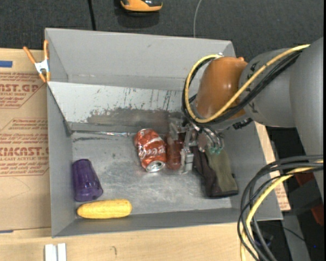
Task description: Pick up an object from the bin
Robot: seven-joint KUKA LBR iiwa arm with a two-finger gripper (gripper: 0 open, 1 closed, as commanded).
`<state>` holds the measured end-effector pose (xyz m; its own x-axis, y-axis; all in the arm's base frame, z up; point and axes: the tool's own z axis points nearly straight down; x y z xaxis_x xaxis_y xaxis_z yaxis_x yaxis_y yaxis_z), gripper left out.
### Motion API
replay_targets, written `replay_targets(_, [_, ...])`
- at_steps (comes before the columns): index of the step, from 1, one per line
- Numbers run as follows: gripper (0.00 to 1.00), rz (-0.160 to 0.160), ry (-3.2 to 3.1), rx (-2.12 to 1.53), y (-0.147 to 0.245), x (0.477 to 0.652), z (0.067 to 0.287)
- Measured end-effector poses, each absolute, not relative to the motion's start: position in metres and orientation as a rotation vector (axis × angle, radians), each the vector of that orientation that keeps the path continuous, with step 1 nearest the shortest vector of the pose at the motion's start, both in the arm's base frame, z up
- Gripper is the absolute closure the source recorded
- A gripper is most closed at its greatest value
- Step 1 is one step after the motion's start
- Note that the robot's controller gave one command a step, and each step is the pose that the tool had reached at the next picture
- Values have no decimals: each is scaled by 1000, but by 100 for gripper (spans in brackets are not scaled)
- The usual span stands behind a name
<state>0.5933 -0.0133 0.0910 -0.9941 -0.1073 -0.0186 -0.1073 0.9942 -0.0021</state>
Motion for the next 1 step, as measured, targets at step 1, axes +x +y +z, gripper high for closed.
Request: replay_targets(1, [100, 1, 3125, -260, -5, 586, 71])
